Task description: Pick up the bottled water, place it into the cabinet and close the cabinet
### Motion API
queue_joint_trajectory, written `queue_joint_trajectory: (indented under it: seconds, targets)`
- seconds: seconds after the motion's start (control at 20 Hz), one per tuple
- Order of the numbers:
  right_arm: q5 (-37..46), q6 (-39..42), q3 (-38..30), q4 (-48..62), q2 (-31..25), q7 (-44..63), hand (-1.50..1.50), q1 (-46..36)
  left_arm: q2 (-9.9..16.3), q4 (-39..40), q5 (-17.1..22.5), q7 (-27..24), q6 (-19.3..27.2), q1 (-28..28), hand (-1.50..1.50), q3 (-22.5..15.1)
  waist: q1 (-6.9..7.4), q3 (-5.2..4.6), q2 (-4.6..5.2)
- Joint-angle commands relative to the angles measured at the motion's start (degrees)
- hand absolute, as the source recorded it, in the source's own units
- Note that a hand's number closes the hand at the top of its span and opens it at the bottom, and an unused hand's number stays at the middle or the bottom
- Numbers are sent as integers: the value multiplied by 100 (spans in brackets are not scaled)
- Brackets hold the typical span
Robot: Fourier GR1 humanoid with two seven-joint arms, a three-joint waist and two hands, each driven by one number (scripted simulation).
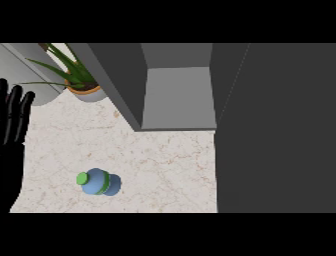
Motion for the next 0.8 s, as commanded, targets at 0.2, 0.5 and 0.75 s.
queue_joint_trajectory:
  seconds: [0.2,0.5,0.75]
  targets:
    - [-305,129,273,-467,249,-185,-150,345,724,-374,1722,-70,-1942,45,-150,-455,-90,-332,-49]
    - [-859,397,736,-966,232,947,-150,1344,1476,-176,3267,744,-2990,1156,-150,-307,-22,-328,-34]
    - [-662,226,1248,-1891,364,1395,-150,1871,2225,-341,4418,841,-3635,1628,-150,682,0,-323,-15]
